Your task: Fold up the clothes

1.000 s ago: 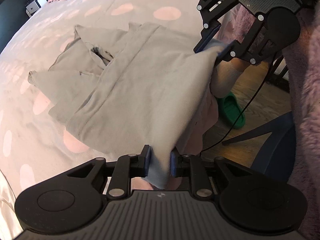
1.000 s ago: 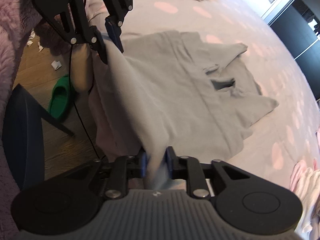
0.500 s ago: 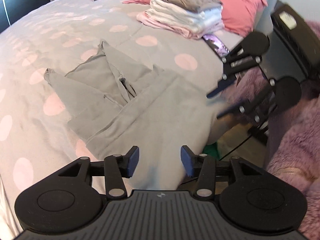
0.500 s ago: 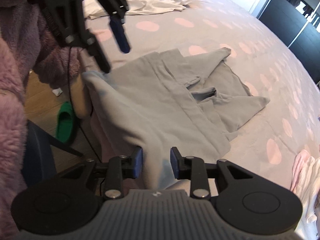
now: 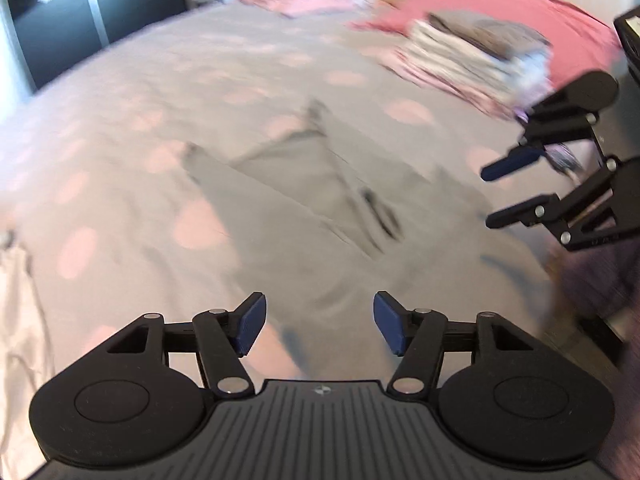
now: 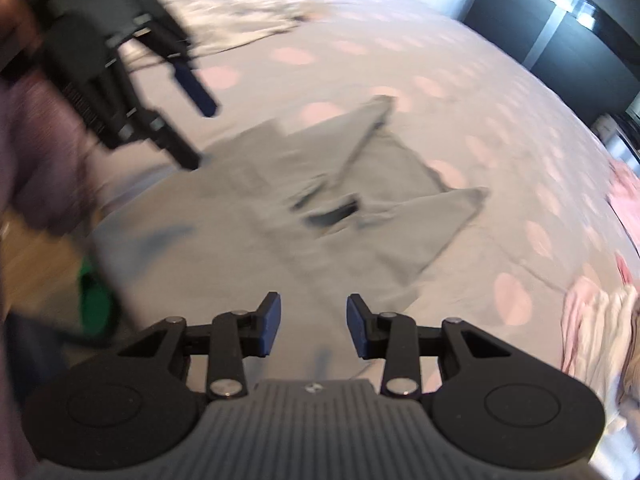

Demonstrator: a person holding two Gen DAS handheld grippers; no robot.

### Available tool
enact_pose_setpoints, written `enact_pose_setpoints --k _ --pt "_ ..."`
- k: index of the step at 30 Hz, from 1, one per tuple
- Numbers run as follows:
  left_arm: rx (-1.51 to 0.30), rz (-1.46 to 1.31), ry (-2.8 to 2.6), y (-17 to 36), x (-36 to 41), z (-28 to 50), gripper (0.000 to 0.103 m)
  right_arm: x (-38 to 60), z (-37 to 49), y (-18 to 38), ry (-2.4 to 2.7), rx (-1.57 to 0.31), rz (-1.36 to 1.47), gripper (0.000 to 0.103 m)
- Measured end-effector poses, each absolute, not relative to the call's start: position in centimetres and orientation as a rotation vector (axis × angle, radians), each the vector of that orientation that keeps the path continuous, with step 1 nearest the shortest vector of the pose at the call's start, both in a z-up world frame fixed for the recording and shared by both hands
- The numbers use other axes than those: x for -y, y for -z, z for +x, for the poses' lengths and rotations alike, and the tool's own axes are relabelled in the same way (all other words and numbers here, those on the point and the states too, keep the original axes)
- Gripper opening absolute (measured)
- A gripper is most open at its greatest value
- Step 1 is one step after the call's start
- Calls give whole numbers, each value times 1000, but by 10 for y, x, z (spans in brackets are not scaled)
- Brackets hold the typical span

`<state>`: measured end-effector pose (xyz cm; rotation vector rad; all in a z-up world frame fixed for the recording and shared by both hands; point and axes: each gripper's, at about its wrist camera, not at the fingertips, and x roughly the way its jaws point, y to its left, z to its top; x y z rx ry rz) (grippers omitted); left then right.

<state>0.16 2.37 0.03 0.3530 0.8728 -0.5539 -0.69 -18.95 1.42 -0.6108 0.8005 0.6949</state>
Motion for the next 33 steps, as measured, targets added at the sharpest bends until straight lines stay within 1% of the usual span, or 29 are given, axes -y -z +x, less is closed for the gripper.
enact_pose_setpoints --k 3,6,7,9,10,11,13,19,26,30,33 --pt "-782 376 522 3 -23 6 59 186 13 -4 -610 -791 -561 40" --pt "-800 340 496 8 -24 21 59 187 30 1 -554 -803 -502 41" --pt "-808 321 495 9 -25 26 59 188 36 1 -539 -807 -485 43" --pt "-828 270 465 13 -28 36 59 191 47 3 -509 -811 -438 52" --pt "-844 249 452 15 -29 41 58 192 53 4 -492 -822 -407 52" --pt "-859 228 439 18 -31 46 56 193 59 6 -478 -837 -369 52" --pt "-868 205 427 23 -31 55 54 196 69 7 -456 -861 -306 52" --pt "-908 173 398 36 -29 81 54 195 90 17 -416 -882 -262 52" --pt "-955 166 402 49 -30 118 54 202 123 38 -413 -961 -205 52" --pt "-970 66 401 56 -42 144 54 214 151 44 -413 -1006 -120 52" --pt "-956 -12 405 57 -49 160 54 222 172 39 -383 -993 -36 52"
